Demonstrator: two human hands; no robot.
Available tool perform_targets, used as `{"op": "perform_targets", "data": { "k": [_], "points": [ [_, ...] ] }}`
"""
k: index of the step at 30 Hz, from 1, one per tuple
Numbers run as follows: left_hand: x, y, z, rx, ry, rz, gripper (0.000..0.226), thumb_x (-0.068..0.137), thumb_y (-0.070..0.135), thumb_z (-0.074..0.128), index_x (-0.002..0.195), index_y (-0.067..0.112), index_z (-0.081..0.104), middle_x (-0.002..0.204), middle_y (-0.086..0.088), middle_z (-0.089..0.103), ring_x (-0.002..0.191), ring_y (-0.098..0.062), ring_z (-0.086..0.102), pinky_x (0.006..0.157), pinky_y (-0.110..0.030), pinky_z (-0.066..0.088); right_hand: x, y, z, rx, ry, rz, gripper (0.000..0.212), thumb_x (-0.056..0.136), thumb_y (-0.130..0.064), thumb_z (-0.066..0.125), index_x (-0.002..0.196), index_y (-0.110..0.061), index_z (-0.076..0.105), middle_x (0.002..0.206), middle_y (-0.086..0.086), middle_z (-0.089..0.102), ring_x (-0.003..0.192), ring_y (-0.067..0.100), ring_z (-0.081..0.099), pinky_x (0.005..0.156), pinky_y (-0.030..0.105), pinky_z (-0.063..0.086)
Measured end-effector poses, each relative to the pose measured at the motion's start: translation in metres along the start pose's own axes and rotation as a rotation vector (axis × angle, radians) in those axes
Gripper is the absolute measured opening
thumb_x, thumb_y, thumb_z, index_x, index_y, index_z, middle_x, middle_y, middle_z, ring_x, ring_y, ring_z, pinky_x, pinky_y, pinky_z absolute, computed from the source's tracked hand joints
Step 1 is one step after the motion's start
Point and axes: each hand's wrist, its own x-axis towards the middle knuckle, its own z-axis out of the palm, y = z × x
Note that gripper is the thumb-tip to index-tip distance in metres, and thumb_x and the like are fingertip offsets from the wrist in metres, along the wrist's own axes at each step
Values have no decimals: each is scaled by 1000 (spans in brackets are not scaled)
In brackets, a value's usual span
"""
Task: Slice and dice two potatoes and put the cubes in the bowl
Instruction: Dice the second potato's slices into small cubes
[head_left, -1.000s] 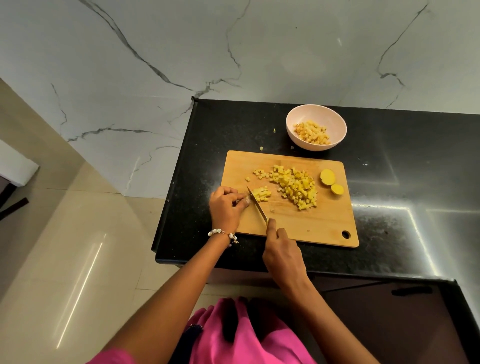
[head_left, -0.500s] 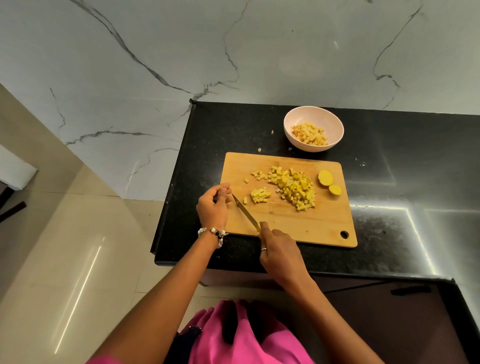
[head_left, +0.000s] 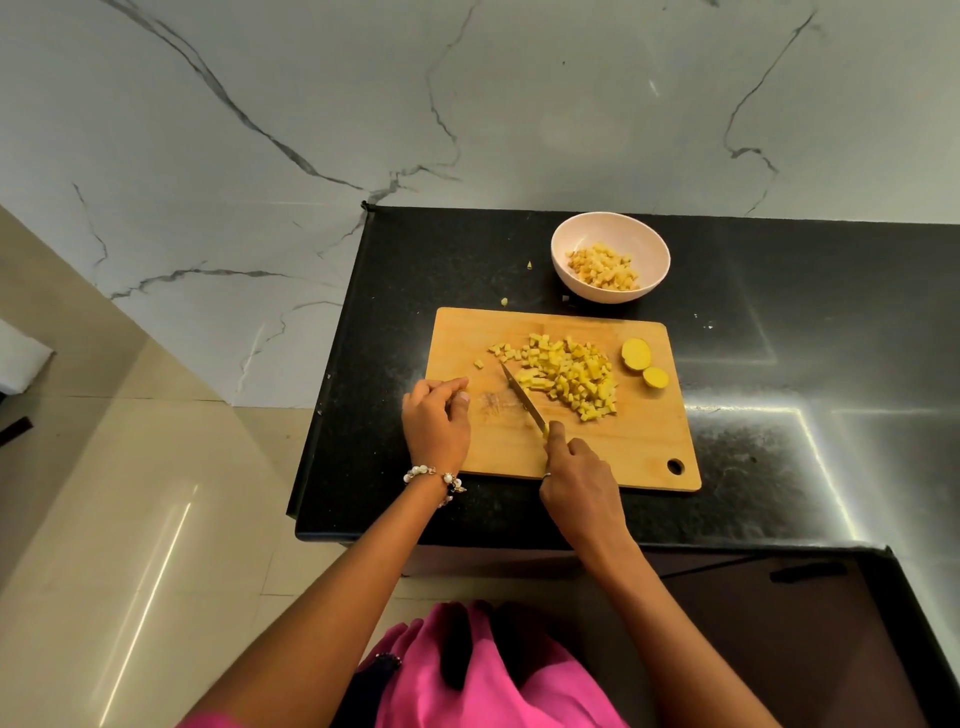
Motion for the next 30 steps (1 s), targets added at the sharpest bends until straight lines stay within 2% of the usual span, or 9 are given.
{"op": "perform_targets", "data": {
  "k": [10, 14, 16, 18, 21, 23, 26, 28, 30],
  "points": [
    [-1, 7, 2, 35, -27, -55, 22, 88, 12, 61, 107, 15, 71, 98, 1, 52, 94, -15, 42, 78, -19, 33, 5, 24, -12, 50, 109, 52, 52, 96, -15, 38, 147, -10, 28, 110, 17, 58, 91, 37, 58, 65, 37, 40],
    [1, 13, 2, 19, -36, -100, 22, 88, 11, 59, 107, 16, 70, 104, -6, 55, 99, -22, 46, 81, -21, 34, 10, 41, -23, 181, 183, 80, 46, 97, -16, 42, 142, -9, 40, 99, 17, 64, 84, 34, 58, 63, 36, 40],
    [3, 16, 3, 5, -44, -128, 22, 89, 11, 59, 106, 17, 71, 106, -7, 56, 101, -24, 49, 87, -29, 42, 11, 49, -27, 356, 231, 85, 40, 96, -14, 48, 136, -7, 48, 94, 16, 68, 74, 27, 57, 56, 29, 37],
    [6, 21, 4, -20, -49, -148, 20, 88, 11, 60, 103, 18, 72, 106, -7, 58, 99, -25, 54, 90, -37, 46, 11, 58, -30, 542, 234, 145, 35, 96, -15, 51, 129, -5, 56, 91, 11, 70, 67, 15, 55, 51, 15, 33],
    [8, 32, 6, -56, -40, -128, 20, 86, 9, 61, 100, 17, 73, 104, -8, 64, 94, -25, 59, 89, -36, 47, 7, 67, -31, 658, 238, 206, 31, 95, -19, 54, 119, -3, 64, 95, 5, 71, 76, 13, 58, 55, 8, 36],
    [7, 42, 8, -47, -50, -24, 20, 86, 9, 61, 100, 17, 73, 99, -7, 65, 92, -24, 59, 84, -32, 45, 2, 70, -30, 468, 335, 139, 33, 93, -20, 57, 125, -14, 62, 90, 6, 70, 70, 17, 55, 52, 22, 36],
    [3, 57, 13, 15, -65, 362, 32, 86, 2, 59, 110, 21, 70, 91, -4, 61, 84, -17, 48, 75, -28, 38, -1, 73, -32, 120, 479, 43, 36, 85, -17, 68, 120, -23, 65, 82, 5, 60, 68, 27, 56, 49, 25, 33],
    [2, 64, 19, 113, -91, 630, 54, 81, -8, 52, 117, 29, 65, 97, -5, 59, 87, -20, 45, 72, -30, 39, 0, 77, -34, -21, 554, -25, 40, 75, -9, 76, 114, -20, 69, 82, 8, 60, 67, 28, 56, 47, 26, 33],
    [0, 70, 26, 301, -155, 788, 69, 75, -8, 46, 125, 39, 58, 112, -5, 56, 99, -25, 43, 74, -34, 39, 2, 82, -38, -90, 597, -75, 43, 70, -5, 79, 111, -17, 70, 82, 11, 61, 67, 30, 56, 48, 28, 35]
  ]
}}
